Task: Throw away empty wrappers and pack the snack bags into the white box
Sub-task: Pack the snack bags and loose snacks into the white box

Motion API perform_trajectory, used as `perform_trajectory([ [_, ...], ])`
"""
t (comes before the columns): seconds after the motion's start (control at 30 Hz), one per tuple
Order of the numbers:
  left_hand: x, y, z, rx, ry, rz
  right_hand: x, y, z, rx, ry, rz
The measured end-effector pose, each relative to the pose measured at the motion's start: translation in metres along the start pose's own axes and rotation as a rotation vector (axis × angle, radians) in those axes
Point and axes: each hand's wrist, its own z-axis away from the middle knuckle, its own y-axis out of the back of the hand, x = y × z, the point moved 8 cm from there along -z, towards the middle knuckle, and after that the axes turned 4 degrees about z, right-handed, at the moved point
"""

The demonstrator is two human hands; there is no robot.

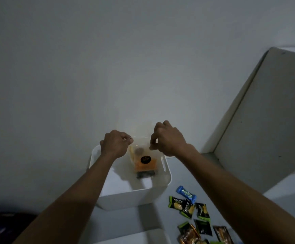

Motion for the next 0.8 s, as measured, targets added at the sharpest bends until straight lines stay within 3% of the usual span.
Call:
perform_trajectory([
  [0.3, -0.043, -0.091, -0.008, -0.163, 0.073, -0.098, 0.016, -0.109, -0.004, -0.005, -0.116, -0.007],
  [0.8, -0.066, -0.145, -0.019, -0.144, 0.109, 0.011, 0.048, -0.180, -0.022, -0.048, -0.199, -0.114],
])
